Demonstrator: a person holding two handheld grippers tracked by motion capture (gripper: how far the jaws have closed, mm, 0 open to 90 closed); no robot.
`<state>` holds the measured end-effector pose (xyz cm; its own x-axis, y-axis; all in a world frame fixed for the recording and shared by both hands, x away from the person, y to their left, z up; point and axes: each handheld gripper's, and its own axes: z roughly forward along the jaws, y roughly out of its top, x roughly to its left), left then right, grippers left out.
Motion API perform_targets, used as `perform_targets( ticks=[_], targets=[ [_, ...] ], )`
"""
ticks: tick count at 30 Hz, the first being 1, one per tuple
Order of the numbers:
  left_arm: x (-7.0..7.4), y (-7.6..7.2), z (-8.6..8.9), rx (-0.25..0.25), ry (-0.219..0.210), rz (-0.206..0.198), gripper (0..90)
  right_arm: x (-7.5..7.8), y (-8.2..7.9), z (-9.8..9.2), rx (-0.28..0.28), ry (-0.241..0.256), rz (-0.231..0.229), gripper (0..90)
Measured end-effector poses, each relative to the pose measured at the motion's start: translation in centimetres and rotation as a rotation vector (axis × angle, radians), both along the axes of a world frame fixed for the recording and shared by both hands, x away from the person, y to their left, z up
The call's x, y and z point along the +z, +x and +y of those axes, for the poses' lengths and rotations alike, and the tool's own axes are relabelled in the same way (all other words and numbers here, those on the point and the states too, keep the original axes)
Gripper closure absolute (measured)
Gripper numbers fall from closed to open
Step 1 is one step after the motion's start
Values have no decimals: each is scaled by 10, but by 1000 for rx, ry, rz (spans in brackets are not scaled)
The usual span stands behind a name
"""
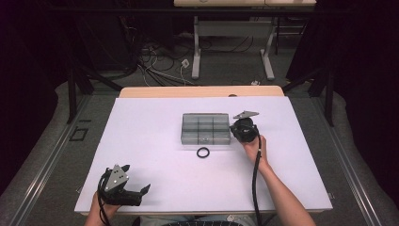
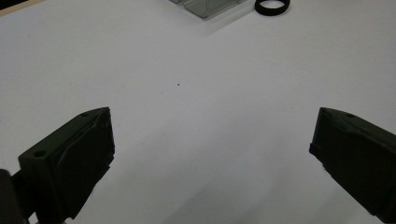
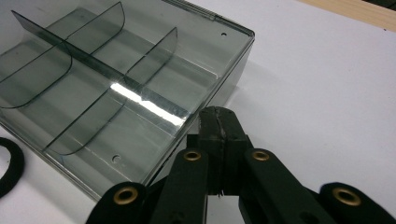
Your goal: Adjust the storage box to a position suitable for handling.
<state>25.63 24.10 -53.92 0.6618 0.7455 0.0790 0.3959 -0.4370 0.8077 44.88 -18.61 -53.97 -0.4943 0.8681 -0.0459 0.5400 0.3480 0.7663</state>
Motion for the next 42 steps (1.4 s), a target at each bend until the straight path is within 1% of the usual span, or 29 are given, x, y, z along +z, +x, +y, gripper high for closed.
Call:
perform_targets(
  ticks=[2, 6, 13, 16, 17, 19, 20, 23, 25, 29, 32, 34, 42],
  targets=[
    [-1, 0, -1, 3, -5, -5, 0, 0, 0, 1, -5, 5, 4, 900],
    [-1, 0, -1, 2, -2, -5, 0, -1, 1, 2, 5, 0, -7, 900],
    [-1, 0, -1, 2, -1, -4, 0, -1, 0, 6, -1, 9, -1, 900],
    [-1, 0, -1, 2, -1, -5, 0, -1, 1, 6, 8, -1, -10, 900],
    [-1, 0, -1, 2, -1, -5, 0, -1, 0, 7, 7, 2, -7, 900],
    [-1, 0, -1, 1, -1, -5, 0, -2, 1, 8, 5, 10, -16, 900],
    [-1, 0, -1, 1, -1, -4, 0, -1, 0, 8, 10, 0, -12, 900],
    [-1, 1, -1, -2, 1, -5, 0, -1, 1, 9, 15, -1, -14, 900],
    [-1, 0, -1, 2, 0, -4, 0, -2, 0, 10, 13, 5, -11, 900],
    [-1, 0, -1, 1, -3, -3, 0, -2, 0, 12, 16, 0, -18, 900],
    [-1, 0, -1, 1, 1, -5, 0, -2, 0, 13, 12, 3, -14, 900],
    [-1, 0, -1, 1, 0, -5, 0, -2, 0, 13, 20, -3, -19, 900],
    [-1, 0, -1, 0, 0, -4, 0, -2, 0, 14, 16, 1, -19, 900]
  ],
)
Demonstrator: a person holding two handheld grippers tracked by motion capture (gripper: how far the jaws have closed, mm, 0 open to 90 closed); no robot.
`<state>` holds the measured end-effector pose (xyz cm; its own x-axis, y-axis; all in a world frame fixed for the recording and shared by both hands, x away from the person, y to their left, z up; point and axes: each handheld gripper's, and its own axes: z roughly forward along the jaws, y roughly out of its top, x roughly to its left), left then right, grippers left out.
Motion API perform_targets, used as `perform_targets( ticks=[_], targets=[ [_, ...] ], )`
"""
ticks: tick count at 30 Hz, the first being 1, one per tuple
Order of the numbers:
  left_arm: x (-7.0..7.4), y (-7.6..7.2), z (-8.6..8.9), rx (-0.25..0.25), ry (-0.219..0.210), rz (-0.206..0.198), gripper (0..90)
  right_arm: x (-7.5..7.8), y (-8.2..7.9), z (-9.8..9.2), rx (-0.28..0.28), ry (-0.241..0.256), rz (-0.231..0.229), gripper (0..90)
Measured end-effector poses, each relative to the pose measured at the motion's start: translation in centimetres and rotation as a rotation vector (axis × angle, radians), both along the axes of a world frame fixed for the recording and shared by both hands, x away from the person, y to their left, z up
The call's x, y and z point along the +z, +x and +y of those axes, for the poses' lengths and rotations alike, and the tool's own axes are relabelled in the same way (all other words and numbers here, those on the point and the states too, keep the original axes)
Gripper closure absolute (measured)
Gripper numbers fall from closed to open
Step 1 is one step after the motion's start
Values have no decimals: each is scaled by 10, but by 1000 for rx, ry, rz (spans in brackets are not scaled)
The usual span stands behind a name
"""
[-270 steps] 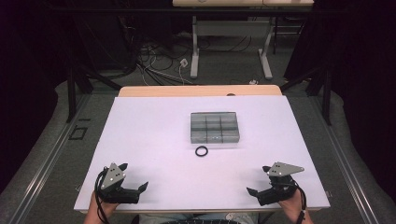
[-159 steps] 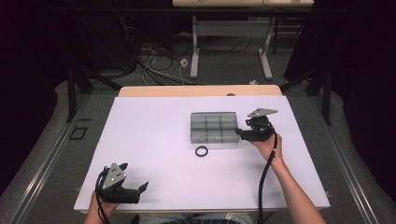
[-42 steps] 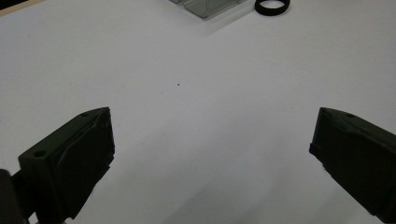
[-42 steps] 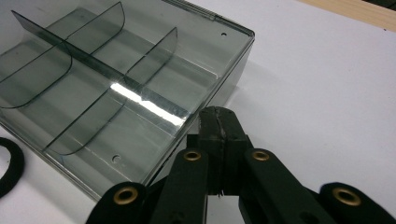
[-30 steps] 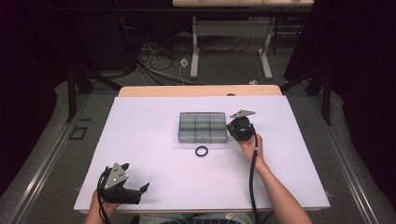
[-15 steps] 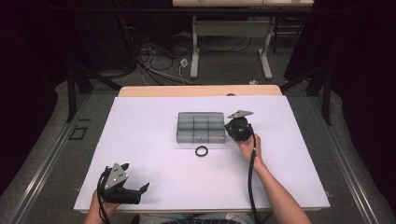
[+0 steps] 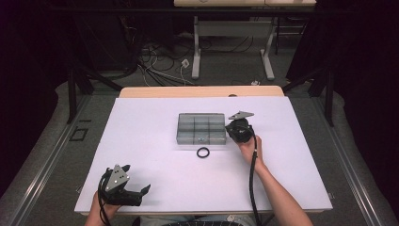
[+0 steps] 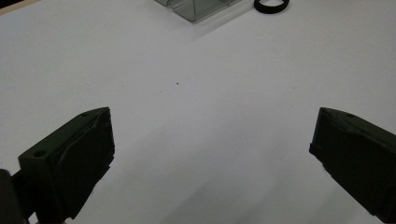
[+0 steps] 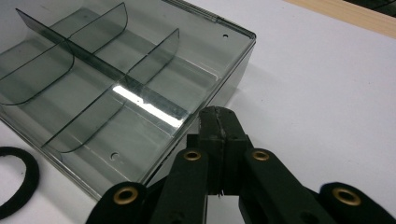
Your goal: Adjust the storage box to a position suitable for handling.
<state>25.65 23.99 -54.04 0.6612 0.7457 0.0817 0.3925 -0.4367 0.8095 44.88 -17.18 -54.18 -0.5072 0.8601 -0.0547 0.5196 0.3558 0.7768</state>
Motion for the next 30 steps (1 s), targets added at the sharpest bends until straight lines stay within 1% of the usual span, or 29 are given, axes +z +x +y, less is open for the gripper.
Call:
perform_targets(
  ticks=[10, 14, 16, 18, 21, 23, 24, 26, 27, 28, 30],
  targets=[
    [1, 0, 1, -6, 10, 3, 0, 0, 1, -1, 12, -2, -3, 900],
    [1, 0, 2, -3, 7, -4, 0, 1, 0, -1, 19, -11, 3, 900],
    [0, -1, 2, 2, 2, -2, 0, 1, -1, -1, 17, -8, 6, 900],
    [1, -1, 2, -2, 6, -3, 0, 1, -1, -1, 17, -7, 12, 900],
    [1, -1, 2, -2, 6, -4, 0, 1, -2, -3, 30, -9, 14, 887],
    [1, -1, 2, -1, 6, -5, 0, 2, -3, -4, 24, -5, 22, 878],
    [1, -1, 2, 0, 5, -4, 0, 1, -3, -5, 27, -11, 21, 873],
    [0, -1, 2, 4, 6, -5, 0, 1, -4, -5, 20, -14, 28, 854],
    [0, -1, 2, 5, 4, -4, 0, 1, -4, -6, 31, -18, 31, 846],
    [0, -1, 2, 4, 7, -5, 0, 1, -5, -7, 31, -26, 27, 835],
    [0, -1, 2, 4, 4, -4, 0, 2, -6, -8, 25, -20, 38, 804]
  ],
)
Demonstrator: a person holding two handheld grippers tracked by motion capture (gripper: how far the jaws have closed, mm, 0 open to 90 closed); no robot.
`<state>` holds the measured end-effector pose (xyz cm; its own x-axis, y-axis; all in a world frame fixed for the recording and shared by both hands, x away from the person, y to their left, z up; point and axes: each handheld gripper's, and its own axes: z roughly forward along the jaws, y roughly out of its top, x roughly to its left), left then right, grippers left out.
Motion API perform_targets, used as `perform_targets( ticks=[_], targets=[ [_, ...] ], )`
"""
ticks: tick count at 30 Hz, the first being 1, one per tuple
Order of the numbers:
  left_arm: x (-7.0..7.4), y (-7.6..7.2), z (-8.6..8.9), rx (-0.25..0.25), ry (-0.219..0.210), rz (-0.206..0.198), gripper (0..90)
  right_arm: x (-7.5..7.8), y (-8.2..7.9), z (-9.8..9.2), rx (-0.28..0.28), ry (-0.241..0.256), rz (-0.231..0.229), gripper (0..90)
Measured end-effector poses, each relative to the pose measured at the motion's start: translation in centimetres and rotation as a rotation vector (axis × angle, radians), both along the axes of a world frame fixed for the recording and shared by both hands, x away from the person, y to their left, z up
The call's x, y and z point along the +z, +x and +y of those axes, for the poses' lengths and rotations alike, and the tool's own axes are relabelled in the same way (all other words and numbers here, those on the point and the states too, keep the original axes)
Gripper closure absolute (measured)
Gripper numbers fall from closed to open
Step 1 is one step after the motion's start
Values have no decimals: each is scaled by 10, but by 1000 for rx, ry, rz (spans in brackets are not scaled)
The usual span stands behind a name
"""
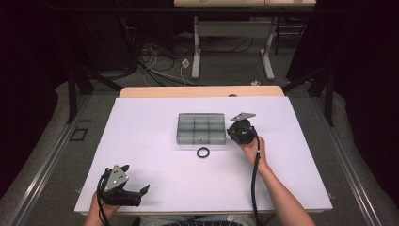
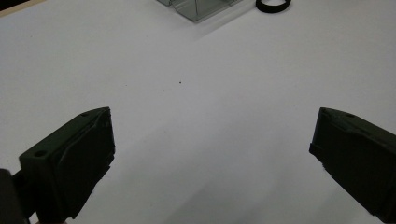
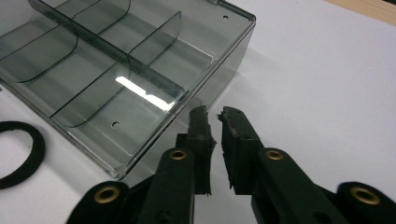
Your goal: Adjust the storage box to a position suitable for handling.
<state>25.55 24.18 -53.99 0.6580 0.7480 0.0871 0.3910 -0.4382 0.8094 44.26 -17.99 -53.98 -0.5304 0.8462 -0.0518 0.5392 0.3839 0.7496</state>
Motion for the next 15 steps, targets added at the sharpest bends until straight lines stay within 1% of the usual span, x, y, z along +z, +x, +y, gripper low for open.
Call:
perform_targets(
  ticks=[5, 6, 11, 13, 14, 15],
  targets=[
    [0, 0, 0, -1, -1, -1, 0, 2, -5, -3, 5, -10, 1, 745],
    [1, 0, 1, -4, 3, 5, 0, 3, -6, -4, 12, -15, -5, 726],
    [1, 0, 1, -2, 2, -3, 0, 4, -13, -8, 34, -4, 18, 604],
    [1, 0, 1, -2, 4, -5, 0, 3, -16, -9, 49, -12, 24, 560],
    [1, 0, 2, 1, 7, -7, 0, 3, -17, -10, 47, -17, 23, 547],
    [1, 0, 2, 1, 9, -9, 0, 3, -19, -11, 49, -12, 29, 532]
  ],
)
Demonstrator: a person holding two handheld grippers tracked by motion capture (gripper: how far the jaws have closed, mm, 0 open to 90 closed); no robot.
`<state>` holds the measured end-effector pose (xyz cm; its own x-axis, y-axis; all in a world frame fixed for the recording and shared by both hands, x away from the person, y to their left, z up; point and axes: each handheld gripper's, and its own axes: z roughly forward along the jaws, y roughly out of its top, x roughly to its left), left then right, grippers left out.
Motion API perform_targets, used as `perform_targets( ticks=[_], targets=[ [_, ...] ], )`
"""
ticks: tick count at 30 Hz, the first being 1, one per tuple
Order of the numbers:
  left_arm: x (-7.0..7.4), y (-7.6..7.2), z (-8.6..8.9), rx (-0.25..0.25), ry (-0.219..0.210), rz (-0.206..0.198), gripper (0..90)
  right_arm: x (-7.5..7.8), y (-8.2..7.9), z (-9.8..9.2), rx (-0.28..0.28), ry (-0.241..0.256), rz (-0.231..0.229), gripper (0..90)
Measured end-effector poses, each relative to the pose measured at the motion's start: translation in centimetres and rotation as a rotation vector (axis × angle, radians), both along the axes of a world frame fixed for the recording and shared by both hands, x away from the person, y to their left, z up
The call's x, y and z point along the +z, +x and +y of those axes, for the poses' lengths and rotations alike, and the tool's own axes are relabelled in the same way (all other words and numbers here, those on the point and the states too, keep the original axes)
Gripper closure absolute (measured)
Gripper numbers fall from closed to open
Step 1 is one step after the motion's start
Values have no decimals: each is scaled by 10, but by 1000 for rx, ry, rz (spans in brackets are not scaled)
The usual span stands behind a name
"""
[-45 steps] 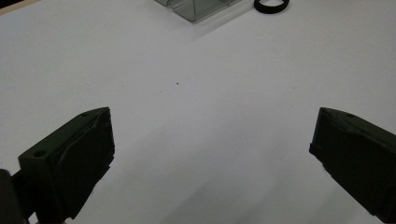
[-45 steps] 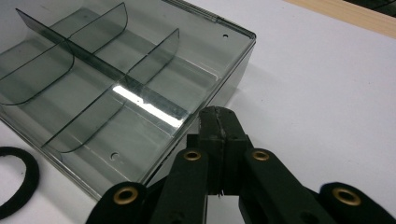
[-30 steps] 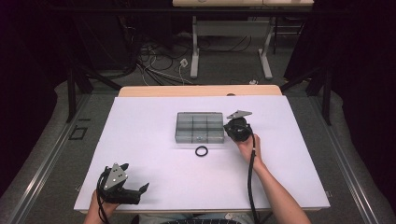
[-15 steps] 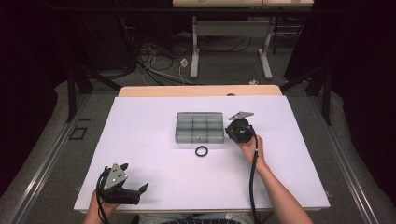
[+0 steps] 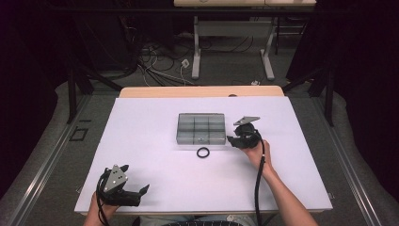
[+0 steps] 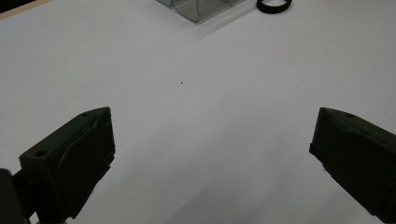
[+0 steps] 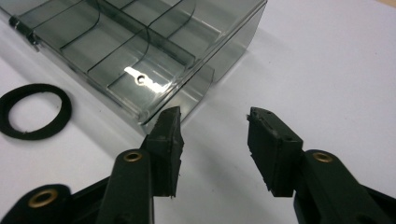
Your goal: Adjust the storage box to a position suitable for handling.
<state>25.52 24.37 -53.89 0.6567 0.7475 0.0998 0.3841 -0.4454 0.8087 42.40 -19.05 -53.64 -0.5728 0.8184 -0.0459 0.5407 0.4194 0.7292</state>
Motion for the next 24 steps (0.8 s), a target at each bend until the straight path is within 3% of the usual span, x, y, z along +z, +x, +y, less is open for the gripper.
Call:
perform_targets(
  ticks=[11, 16, 24],
  targets=[
    [0, 0, 0, -8, 0, 13, 0, 2, -19, -10, 11, 12, 35, 369],
    [0, 1, 0, -1, 0, -5, 0, 2, -24, -13, 12, 23, 50, 287],
    [1, 3, -5, -9, 2, -9, 0, 0, -33, -19, 60, 28, 73, 169]
  ],
)
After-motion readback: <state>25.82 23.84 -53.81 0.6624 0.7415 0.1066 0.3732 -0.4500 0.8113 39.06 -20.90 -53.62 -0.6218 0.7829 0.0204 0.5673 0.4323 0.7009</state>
